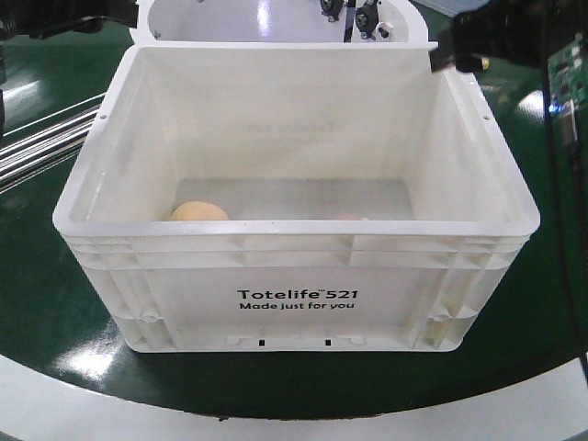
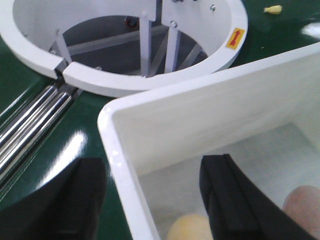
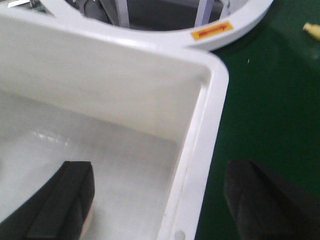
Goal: Place moving items into box and shelve
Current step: 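Grasp the crate's two side rims with left and right grippers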
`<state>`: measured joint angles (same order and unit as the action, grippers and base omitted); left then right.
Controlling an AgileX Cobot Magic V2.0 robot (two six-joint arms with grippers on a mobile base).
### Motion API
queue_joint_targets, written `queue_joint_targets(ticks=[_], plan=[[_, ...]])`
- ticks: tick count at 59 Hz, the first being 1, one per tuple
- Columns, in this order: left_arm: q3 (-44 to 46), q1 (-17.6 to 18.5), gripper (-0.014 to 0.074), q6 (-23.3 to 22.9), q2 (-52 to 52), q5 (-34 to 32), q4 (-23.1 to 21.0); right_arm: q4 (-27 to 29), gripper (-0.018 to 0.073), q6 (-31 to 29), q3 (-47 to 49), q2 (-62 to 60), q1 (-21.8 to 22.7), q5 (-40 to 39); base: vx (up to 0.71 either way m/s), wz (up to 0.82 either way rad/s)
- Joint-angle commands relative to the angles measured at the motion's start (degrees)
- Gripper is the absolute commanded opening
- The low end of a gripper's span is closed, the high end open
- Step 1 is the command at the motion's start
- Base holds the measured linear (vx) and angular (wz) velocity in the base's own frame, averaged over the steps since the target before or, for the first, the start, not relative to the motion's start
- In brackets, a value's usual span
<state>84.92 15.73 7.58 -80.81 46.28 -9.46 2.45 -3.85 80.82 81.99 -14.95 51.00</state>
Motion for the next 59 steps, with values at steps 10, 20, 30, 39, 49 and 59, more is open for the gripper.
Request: queue_joint_targets(ticks=[10,20,30,39,49,59], plan=[[-11.3,-0.3,0.0523,-2.4,1.6,-4.4,-3.6,3.1,0.0594,3.1,-11.5,-1.8,0.5,-10.5,0.00,0.00],[-16.1,-0.3,0.0523,-2.5,1.1,-4.5,-5.1,3.1,0.0584,6.0,-14.7,-1.8,0.5,-11.2,0.00,0.00],[-17.8,-0.3,0.0519,-2.5,1.1,-5.0,-5.6,3.0,0.0526,8.6,-14.8,-1.8,0.5,-12.0,0.00,0.00],[-17.8,-0.3,0.0428,-2.5,1.1,-4.6,-7.4,3.0,0.0398,9.7,-14.8,-1.8,0.5,-12.3,0.00,0.00],[-17.8,-0.3,0.0162,-2.4,1.1,-3.9,-8.9,3.1,0.0131,9.7,-14.8,-1.8,0.5,-11.6,0.00,0.00],[-17.8,-0.3,-0.0009,-2.4,1.1,-3.9,-8.9,3.2,-0.0013,9.5,-14.8,-1.8,0.5,-11.3,0.00,0.00]])
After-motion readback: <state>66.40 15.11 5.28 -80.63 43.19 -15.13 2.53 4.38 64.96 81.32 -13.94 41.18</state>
